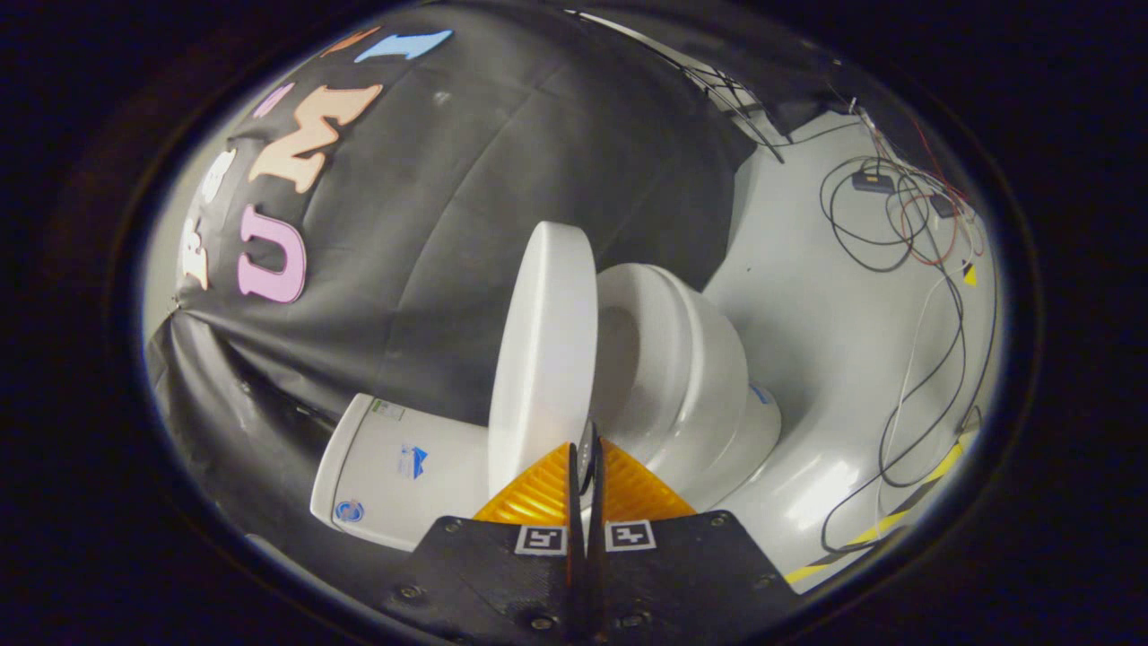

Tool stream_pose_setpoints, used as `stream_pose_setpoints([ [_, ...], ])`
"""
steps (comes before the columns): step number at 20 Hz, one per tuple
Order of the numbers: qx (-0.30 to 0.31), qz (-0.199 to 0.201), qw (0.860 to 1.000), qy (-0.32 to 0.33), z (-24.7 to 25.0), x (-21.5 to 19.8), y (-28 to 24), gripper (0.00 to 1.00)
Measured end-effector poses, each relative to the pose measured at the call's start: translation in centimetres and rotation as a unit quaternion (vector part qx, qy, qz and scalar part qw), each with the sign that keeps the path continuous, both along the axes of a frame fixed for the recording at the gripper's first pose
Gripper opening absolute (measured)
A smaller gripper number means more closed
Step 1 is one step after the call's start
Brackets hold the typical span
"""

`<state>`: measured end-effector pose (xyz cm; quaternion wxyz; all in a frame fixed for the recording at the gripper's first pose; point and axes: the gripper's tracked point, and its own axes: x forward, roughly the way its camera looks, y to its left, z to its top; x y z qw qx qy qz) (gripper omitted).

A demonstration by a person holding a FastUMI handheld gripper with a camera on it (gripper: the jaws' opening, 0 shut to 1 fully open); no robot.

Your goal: Open the toilet lid.

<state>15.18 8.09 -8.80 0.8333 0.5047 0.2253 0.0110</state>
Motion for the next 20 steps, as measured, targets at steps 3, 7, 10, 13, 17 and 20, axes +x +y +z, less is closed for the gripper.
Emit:
stream_pose_setpoints([
  [3, -0.043, 0.018, 0.999, -0.01, 2.2, -0.1, 0.6, 0.01],
  [7, -0.06, 0.044, 0.996, -0.04, 5.3, -0.3, 1.9, 0.01],
  [10, -0.075, 0.05, 0.995, -0.053, 6.7, -0.4, 2.4, 0.01],
  [13, -0.103, 0.054, 0.991, -0.066, 8.3, -0.5, 3.4, 0.01],
  [17, -0.126, 0.063, 0.986, -0.085, 10.1, -0.7, 4.5, 0.01],
  [20, -0.12, 0.058, 0.988, -0.082, 10.5, -0.6, 4.8, 0.01],
])
